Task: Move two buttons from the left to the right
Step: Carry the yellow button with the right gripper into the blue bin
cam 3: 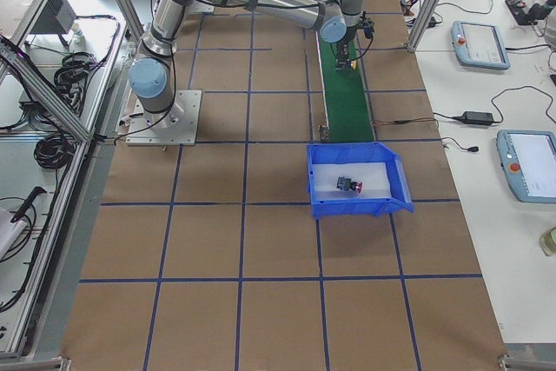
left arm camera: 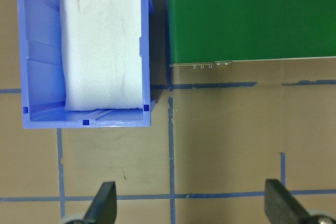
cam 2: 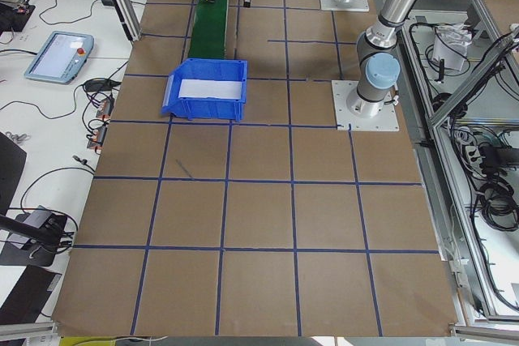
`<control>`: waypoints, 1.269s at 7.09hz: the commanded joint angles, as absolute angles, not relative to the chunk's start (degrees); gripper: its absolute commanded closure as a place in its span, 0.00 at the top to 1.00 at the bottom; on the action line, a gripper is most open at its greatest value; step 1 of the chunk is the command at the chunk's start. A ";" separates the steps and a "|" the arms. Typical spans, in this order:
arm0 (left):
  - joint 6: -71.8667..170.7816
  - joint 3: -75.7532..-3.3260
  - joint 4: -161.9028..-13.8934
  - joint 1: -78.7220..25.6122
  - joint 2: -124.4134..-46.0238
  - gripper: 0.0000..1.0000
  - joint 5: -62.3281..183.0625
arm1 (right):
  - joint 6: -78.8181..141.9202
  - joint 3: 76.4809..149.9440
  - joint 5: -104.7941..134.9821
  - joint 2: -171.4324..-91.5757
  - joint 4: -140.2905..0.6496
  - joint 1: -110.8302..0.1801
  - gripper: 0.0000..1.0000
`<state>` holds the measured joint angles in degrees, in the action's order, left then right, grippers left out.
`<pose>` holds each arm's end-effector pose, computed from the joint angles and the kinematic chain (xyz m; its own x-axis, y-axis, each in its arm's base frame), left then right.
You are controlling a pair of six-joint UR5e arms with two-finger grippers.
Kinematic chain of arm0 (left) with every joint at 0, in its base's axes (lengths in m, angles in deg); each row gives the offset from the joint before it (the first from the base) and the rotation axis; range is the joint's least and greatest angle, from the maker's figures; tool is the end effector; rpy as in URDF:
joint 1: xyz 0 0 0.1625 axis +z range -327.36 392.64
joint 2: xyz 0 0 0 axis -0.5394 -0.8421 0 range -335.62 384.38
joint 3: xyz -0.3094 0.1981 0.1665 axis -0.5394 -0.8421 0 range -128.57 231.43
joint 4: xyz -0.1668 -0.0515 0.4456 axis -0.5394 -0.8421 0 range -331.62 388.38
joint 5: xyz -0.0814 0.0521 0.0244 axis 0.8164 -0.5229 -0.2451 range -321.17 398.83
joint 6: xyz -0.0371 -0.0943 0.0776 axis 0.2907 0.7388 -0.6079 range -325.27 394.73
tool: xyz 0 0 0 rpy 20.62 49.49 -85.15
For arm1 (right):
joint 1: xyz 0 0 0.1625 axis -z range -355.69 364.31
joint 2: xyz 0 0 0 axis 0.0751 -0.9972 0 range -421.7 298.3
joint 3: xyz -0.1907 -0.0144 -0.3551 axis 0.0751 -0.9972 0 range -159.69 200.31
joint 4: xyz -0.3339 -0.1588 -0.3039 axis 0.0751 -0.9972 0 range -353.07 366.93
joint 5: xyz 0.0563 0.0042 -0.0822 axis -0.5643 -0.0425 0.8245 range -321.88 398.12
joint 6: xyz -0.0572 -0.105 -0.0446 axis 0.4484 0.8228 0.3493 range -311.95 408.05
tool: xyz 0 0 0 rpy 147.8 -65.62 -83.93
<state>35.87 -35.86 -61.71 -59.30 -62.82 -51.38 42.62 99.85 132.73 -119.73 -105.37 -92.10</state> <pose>-0.1515 -0.5443 0.4919 -0.9999 0.0137 -0.0019 0.0138 0.9954 -0.0946 0.2052 -0.7243 0.2103 -0.9968 -0.0155 0.0788 -0.0173 0.9996 -0.0213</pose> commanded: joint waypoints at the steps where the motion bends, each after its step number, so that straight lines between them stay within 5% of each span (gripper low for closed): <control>1: 35.87 -35.93 -61.71 -59.29 -62.72 1.00 -51.34 | 43.04 92.77 133.48 -120.05 -99.10 -91.58 0.20; 5: 35.87 -36.11 -61.79 -59.29 -62.55 1.00 -51.34 | 67.85 87.91 132.37 -123.49 -93.71 -73.37 0.15; 9: 35.87 -36.46 -61.79 -59.20 -62.29 1.00 -51.34 | 83.98 83.78 129.96 -117.89 -94.94 -58.73 0.14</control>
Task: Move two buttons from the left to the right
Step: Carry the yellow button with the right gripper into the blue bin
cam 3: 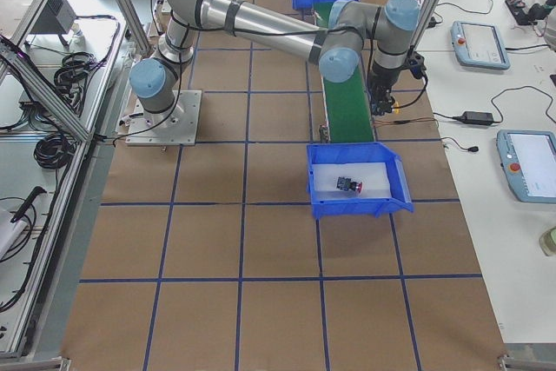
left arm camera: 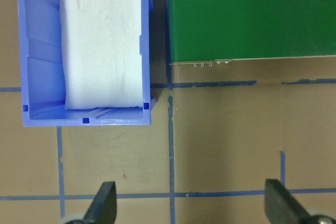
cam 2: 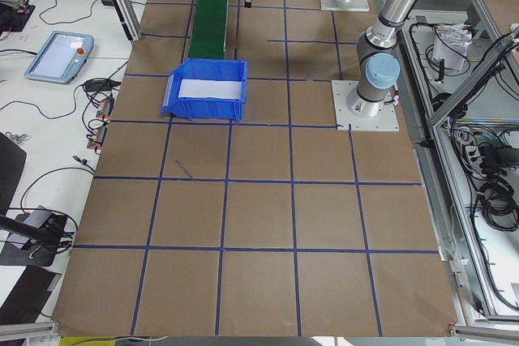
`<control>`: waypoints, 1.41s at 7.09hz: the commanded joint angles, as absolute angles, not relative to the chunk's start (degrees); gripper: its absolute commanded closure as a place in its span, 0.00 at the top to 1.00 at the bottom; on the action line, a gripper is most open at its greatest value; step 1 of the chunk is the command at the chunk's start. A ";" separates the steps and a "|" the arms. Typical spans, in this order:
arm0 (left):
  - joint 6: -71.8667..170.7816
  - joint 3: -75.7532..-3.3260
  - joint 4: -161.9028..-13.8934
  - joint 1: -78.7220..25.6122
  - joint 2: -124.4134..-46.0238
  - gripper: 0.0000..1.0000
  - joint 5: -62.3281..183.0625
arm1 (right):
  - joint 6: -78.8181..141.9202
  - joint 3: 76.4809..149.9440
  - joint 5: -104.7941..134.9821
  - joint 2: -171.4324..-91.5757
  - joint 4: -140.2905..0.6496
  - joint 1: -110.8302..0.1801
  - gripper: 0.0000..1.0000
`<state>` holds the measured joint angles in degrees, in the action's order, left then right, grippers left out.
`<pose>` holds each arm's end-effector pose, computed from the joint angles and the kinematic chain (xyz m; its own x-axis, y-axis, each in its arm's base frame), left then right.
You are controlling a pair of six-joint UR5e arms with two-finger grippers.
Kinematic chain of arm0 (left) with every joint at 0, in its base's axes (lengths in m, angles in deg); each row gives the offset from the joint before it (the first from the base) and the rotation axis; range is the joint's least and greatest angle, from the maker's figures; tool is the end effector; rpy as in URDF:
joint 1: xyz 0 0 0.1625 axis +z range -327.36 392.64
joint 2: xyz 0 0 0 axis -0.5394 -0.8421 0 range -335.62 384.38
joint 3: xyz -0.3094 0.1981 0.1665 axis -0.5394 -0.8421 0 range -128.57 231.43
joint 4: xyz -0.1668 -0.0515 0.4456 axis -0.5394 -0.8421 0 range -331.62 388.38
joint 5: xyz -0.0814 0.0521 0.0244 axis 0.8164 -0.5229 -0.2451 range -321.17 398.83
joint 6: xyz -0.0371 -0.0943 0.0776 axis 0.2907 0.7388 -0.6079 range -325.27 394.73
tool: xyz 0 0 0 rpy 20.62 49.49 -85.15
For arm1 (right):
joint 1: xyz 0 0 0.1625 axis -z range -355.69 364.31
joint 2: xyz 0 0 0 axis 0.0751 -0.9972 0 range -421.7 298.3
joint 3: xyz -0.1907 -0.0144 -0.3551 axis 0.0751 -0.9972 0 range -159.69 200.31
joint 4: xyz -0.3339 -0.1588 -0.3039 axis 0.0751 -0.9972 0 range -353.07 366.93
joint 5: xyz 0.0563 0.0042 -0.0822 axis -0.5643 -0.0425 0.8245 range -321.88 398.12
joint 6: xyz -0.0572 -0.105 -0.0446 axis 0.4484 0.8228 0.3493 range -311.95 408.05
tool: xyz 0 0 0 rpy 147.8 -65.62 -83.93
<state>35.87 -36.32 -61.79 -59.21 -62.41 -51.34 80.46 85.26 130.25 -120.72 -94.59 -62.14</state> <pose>-0.1506 -0.5414 0.4911 -0.9999 0.0122 -0.0012 0.0122 0.9957 -0.0923 -0.1924 -0.7632 0.3436 -0.9853 -0.1490 0.0835 -0.1544 0.9860 -0.0623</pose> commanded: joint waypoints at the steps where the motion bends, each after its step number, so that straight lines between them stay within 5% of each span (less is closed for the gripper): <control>1: 35.87 -36.46 -61.79 -59.20 -62.28 1.00 -51.34 | 87.65 83.59 128.22 -116.64 -95.20 -56.45 0.14; 10: 35.87 -36.46 -61.79 -59.20 -62.28 1.00 -51.34 | 91.21 83.85 124.60 -108.46 -96.17 -52.56 0.15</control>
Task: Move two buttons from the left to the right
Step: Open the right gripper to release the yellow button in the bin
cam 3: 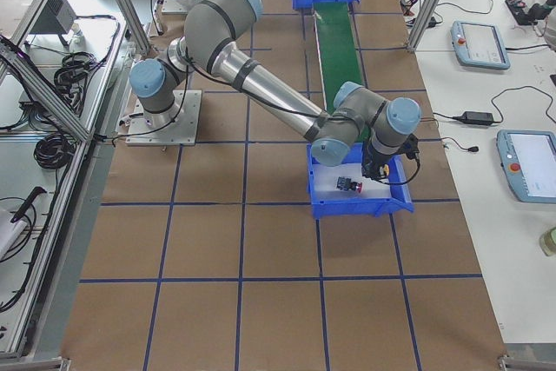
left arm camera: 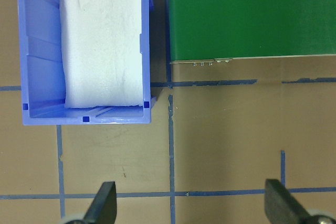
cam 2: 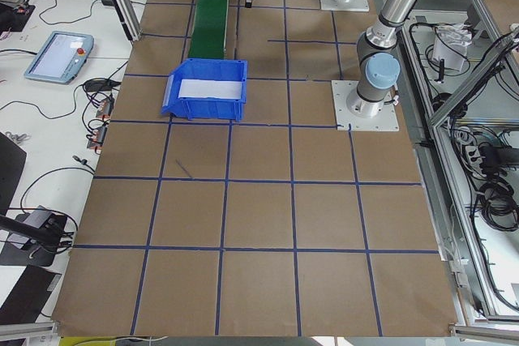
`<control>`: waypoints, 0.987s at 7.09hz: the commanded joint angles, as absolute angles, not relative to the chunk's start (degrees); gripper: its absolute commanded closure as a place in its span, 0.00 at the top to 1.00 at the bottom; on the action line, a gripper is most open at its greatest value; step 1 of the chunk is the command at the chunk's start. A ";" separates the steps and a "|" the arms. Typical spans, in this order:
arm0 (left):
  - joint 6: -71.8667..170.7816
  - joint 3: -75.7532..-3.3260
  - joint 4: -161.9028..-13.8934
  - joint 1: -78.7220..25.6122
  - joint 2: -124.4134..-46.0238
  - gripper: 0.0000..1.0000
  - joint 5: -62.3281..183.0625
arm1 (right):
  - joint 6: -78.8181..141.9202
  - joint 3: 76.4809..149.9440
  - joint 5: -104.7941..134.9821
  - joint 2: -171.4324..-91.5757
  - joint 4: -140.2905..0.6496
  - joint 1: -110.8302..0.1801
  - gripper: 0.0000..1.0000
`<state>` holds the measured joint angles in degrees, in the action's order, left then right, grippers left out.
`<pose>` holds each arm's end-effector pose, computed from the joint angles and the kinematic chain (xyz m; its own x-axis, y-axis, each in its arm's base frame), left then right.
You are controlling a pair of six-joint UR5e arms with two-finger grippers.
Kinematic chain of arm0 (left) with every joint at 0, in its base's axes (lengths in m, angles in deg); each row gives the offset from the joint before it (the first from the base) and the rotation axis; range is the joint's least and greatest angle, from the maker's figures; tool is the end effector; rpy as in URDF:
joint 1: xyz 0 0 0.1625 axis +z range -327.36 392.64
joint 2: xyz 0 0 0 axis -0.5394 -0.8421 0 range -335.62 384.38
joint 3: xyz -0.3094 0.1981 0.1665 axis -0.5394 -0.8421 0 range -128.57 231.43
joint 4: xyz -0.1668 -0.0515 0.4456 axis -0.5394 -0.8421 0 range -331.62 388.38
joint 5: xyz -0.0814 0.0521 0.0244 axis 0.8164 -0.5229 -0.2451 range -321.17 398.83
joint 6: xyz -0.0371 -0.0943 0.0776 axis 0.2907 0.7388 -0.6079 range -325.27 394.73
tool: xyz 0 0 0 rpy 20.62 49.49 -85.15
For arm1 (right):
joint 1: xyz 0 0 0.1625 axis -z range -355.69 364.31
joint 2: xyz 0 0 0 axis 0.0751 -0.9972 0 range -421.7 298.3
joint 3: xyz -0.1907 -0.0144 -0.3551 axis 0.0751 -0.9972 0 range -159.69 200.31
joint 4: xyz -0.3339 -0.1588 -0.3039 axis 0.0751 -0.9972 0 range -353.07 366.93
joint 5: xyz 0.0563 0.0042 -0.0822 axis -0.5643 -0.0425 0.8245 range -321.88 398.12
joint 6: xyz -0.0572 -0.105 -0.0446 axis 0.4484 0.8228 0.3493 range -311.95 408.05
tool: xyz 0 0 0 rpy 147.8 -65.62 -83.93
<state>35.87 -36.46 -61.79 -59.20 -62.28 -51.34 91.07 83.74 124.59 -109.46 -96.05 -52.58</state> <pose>-0.1505 -0.5405 0.4909 -0.9999 0.0120 -0.0012 0.0120 0.9957 -0.0921 -0.3228 -0.7534 0.2050 -0.9824 -0.1703 -0.0770 -0.1703 0.9854 -0.0075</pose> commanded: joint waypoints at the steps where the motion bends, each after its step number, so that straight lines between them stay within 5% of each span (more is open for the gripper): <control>1: 35.87 -36.37 -61.71 -59.20 -62.28 1.00 -51.34 | 91.03 83.85 124.95 -108.89 -95.73 -52.56 0.16; 4: 35.78 -36.46 -61.79 -59.12 -62.20 1.00 -51.43 | 90.94 83.59 125.04 -108.63 -95.99 -52.56 0.50; 5: 35.78 -36.03 -61.71 -59.03 -62.46 1.00 -51.34 | 91.03 83.59 125.04 -108.89 -95.65 -52.56 0.96; 7: 35.87 -35.49 -61.71 -59.20 -63.08 1.00 -51.34 | 91.12 83.41 125.13 -110.03 -95.29 -52.65 1.00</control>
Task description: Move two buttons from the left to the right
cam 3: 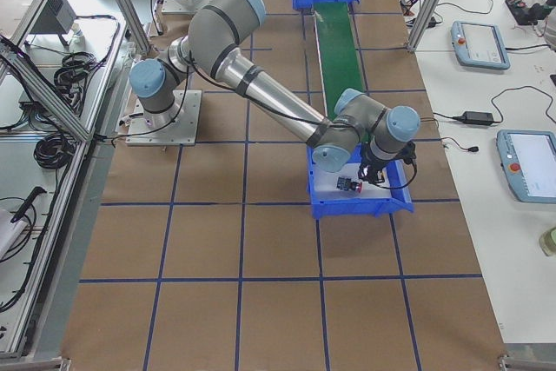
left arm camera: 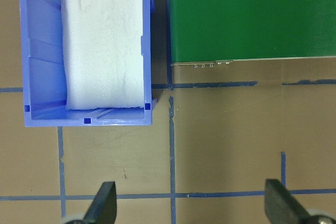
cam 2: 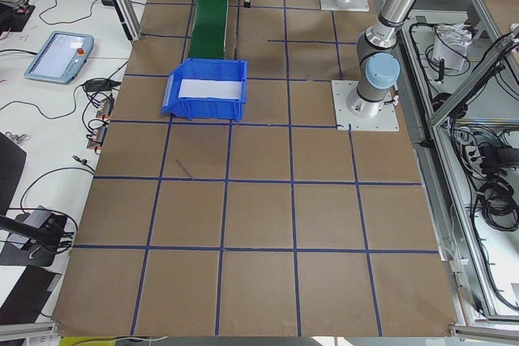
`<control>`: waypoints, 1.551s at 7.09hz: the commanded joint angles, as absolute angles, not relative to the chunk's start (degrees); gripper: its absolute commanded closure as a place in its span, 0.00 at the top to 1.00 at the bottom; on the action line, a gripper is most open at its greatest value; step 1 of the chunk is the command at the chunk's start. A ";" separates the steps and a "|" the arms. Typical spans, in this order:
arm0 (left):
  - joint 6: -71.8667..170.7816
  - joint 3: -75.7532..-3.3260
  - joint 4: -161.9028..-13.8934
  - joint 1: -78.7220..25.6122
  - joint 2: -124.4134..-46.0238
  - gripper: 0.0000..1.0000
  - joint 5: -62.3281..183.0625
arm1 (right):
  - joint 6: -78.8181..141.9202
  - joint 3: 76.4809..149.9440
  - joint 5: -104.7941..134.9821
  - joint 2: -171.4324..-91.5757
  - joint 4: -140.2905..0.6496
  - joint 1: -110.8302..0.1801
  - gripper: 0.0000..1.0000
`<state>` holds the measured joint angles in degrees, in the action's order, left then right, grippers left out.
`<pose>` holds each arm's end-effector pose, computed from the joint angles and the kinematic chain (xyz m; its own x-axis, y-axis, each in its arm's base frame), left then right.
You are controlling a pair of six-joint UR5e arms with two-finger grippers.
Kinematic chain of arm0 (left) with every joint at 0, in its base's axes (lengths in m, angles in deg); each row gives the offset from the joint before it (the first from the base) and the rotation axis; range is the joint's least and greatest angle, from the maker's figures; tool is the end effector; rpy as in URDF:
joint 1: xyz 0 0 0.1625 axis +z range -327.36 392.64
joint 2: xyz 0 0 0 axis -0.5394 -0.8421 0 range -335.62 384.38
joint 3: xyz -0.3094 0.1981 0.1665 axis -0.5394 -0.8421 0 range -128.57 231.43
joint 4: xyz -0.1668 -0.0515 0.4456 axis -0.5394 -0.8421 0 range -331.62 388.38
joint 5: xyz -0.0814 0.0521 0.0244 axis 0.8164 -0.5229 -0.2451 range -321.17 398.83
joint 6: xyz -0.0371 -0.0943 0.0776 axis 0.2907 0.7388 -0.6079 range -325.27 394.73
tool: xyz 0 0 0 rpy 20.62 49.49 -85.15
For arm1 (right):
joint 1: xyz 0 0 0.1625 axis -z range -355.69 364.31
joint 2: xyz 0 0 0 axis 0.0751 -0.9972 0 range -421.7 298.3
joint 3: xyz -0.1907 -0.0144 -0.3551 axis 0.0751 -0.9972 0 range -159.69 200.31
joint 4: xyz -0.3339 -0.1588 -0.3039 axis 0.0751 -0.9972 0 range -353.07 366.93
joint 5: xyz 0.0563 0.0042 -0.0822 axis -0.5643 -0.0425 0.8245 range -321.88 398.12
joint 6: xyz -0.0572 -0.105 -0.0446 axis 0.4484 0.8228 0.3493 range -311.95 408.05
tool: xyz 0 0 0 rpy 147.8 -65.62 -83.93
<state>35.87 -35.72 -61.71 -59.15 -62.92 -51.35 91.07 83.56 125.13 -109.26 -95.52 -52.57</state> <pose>-0.1501 -0.5454 0.4923 -0.9999 0.0111 -0.0013 0.0112 0.9954 -0.0953 -0.3238 -0.7524 0.2030 -0.9825 -0.1696 -0.0766 -0.1706 0.9853 0.0059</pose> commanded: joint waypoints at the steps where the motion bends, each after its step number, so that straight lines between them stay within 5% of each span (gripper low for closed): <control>1: 35.87 -35.49 -61.71 -59.29 -63.08 1.00 -51.25 | 91.12 83.06 125.21 -111.86 -93.99 -52.91 1.00; 7: 35.96 -35.58 -61.79 -59.47 -63.08 1.00 -51.17 | 68.27 85.94 130.46 -126.88 -79.73 -72.19 1.00; 11: 35.87 -35.49 -61.79 -59.21 -62.81 1.00 -51.25 | 51.57 103.76 129.52 -141.54 -80.44 -85.17 1.00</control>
